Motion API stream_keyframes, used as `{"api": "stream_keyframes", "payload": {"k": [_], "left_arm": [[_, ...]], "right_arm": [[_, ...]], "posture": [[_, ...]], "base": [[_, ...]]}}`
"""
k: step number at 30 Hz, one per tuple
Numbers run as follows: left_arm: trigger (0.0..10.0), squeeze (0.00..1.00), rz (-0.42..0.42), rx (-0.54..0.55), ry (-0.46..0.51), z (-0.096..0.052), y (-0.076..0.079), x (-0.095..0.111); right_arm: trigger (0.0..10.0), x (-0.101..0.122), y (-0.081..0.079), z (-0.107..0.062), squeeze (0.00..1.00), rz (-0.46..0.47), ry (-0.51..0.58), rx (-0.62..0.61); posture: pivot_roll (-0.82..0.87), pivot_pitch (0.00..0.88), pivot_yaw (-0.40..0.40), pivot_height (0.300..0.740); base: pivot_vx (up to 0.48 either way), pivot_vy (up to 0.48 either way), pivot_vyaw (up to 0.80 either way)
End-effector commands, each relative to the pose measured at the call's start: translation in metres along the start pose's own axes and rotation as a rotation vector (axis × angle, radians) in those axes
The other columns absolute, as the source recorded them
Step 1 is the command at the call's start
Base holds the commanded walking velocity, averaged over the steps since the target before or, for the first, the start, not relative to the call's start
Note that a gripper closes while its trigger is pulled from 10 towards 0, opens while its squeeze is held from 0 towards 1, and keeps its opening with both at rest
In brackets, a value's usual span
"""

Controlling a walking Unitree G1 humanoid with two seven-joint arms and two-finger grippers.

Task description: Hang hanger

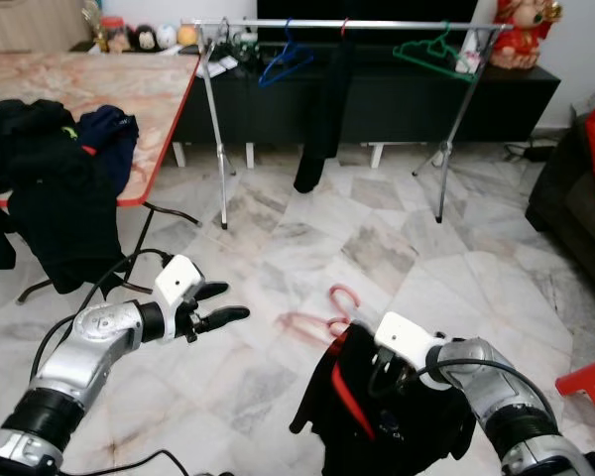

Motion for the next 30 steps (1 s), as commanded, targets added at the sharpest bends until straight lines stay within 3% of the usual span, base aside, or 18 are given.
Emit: {"api": "stream_keyframes", "payload": {"k": [1,2,4,7,10,11,13,14,15,17,21,22,24,28,30], "left_arm": [[10.0,0.0,-0.024,0.094,0.019,0.004,-0.007,0.0],[10.0,0.0,-0.024,0.094,0.019,0.004,-0.007,0.0],[10.0,0.0,-0.072,0.204,0.027,0.004,-0.015,-0.011],[10.0,0.0,-0.132,0.284,0.017,0.002,-0.02,-0.024],[10.0,0.0,-0.148,0.344,-0.018,0.0,-0.022,-0.041],[10.0,0.0,-0.152,0.356,-0.026,-0.001,-0.023,-0.044],[10.0,0.0,-0.163,0.362,-0.04,-0.003,-0.022,-0.051],[10.0,0.0,-0.166,0.357,-0.058,-0.004,-0.019,-0.057],[10.0,0.0,-0.166,0.357,-0.058,-0.004,-0.019,-0.057],[10.0,0.0,-0.158,0.354,-0.071,-0.005,-0.018,-0.062],[10.0,0.0,-0.161,0.362,-0.069,-0.005,-0.019,-0.063],[10.0,0.0,-0.161,0.362,-0.069,-0.005,-0.018,-0.063],[10.0,0.0,-0.161,0.368,-0.063,-0.003,-0.017,-0.063],[10.0,0.0,-0.157,0.373,-0.055,-0.001,-0.016,-0.061],[10.0,0.0,-0.157,0.38,-0.046,0.0,-0.017,-0.06]], "right_arm": [[0.0,0.033,0.029,-0.001,0.0,0.021,0.124,-0.198],[0.0,0.033,0.029,-0.001,0.0,0.021,0.124,-0.198],[0.0,0.028,0.039,0.0,0.0,-0.002,0.073,-0.361],[0.0,0.002,0.013,0.006,0.0,0.002,-0.011,-0.325],[0.0,-0.062,-0.053,0.008,0.0,-0.094,-0.263,-0.103],[0.0,-0.079,-0.068,0.004,0.0,-0.114,-0.327,-0.046],[0.0,-0.121,-0.106,-0.012,0.0,-0.06,-0.483,0.087],[0.0,-0.153,-0.139,-0.032,0.0,-0.14,-0.611,0.251],[0.0,-0.153,-0.139,-0.032,0.0,-0.14,-0.611,0.251],[0.0,-0.173,-0.166,-0.05,0.0,-0.181,-0.688,0.426],[0.0,-0.174,-0.158,-0.049,0.0,-0.223,-0.695,0.374],[0.0,-0.173,-0.15,-0.047,0.0,-0.241,-0.686,0.33],[0.0,-0.144,-0.112,-0.025,0.0,-0.173,-0.549,0.074],[0.0,-0.122,-0.087,-0.014,0.0,-0.095,-0.464,-0.075],[0.0,-0.114,-0.072,-0.011,0.0,-0.134,-0.451,-0.127]], "posture": [[-0.07,0.002,-0.039,0.74],[-0.07,0.002,-0.039,0.74],[-0.08,0.0,-0.041,0.74],[-0.08,0.0,-0.042,0.74],[-0.08,0.0,-0.04,0.74],[-0.08,0.0,-0.04,0.74],[-0.08,0.0,-0.037,0.74],[-0.08,0.001,-0.035,0.74],[-0.08,0.001,-0.035,0.74],[-0.08,0.017,-0.033,0.74],[-0.08,0.023,-0.031,0.74],[-0.08,0.024,-0.031,0.74],[-0.09,0.024,-0.03,0.74],[-0.09,0.024,-0.031,0.74],[-0.08,0.025,-0.035,0.74]], "base": [[0.0,0.0,0.0],[0.0,0.0,0.0],[0.0,0.0,0.0],[0.0,0.0,0.0],[0.0,0.0,0.0],[0.0,0.0,0.0],[0.0,0.0,0.0],[0.0,0.0,0.0],[0.0,0.0,0.0],[0.0,0.0,0.0],[0.0,0.0,0.0],[0.0,0.0,0.0],[0.0,0.0,0.0],[0.0,0.0,0.0],[0.0,0.0,0.0]]}}
Point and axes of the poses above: a point about 5 cm out from each wrist's last joint towards the gripper, its own z axis pointing out of the wrist towards the gripper, its own x axis along the axis of the wrist's last joint, y = z × x, the point moved 4 cm from there along z, pointing out of the wrist towards the gripper, and after that the axes turned 8 degrees about -z, right-handed, at the moved point
